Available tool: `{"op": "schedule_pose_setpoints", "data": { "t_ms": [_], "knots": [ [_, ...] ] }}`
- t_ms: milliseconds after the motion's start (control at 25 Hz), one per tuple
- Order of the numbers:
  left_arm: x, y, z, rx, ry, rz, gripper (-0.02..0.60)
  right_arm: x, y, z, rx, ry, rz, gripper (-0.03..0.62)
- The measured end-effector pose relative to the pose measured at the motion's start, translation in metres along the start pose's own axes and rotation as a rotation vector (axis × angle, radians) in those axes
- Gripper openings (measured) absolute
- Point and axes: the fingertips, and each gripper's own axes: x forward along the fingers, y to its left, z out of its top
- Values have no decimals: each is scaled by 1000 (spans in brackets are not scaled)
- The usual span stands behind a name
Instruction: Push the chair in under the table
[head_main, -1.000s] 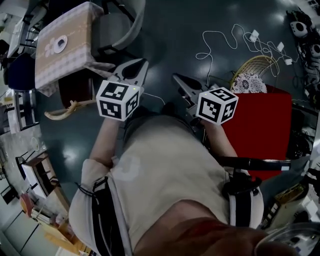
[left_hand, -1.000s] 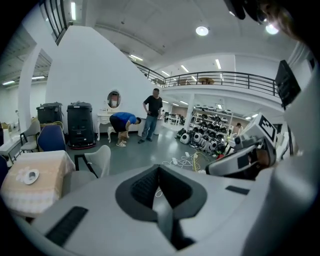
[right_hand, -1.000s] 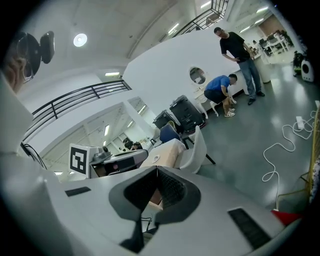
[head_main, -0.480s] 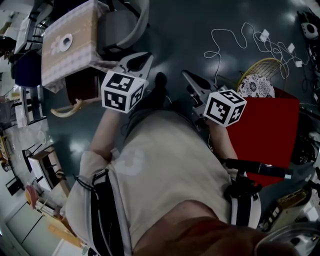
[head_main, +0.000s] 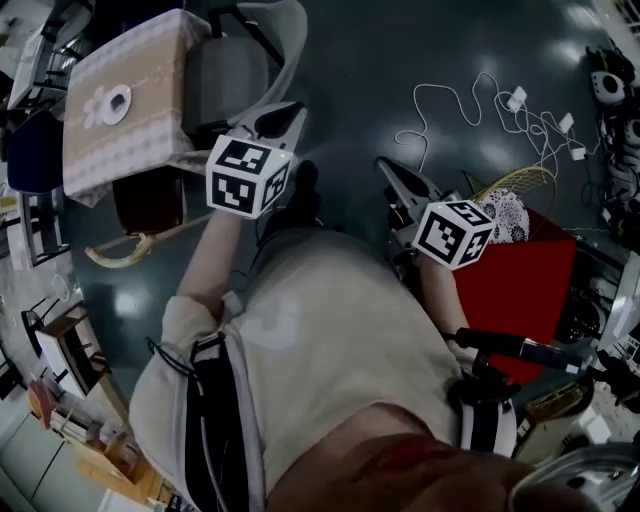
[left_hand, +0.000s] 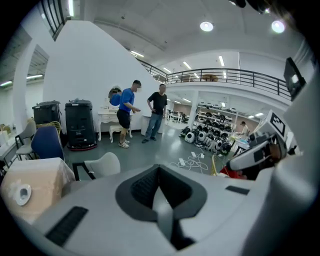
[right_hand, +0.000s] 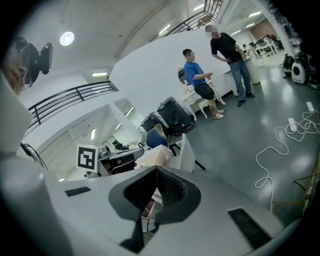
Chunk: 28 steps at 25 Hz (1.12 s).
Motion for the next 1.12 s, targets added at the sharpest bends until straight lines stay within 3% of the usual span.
{"op": "schedule_pose_setpoints", "data": {
  "t_ms": [200,360,640,840,1120],
  "knots": [
    [29,51,20,-58,-8,-5,8,48,-17,38,-8,55,-40,12],
    [41,109,26,-130,2,34,8,96,-14,73,-104,82,-72,12],
    [40,193,39,-259,-52,111,8,166,12,116,-136,120,10,12],
    [33,214,50,-282,-95,132,8,198,19,136,-159,142,57,12],
    [29,239,60,-309,-114,234,9,236,22,160,-199,197,165,12]
  ]
}}
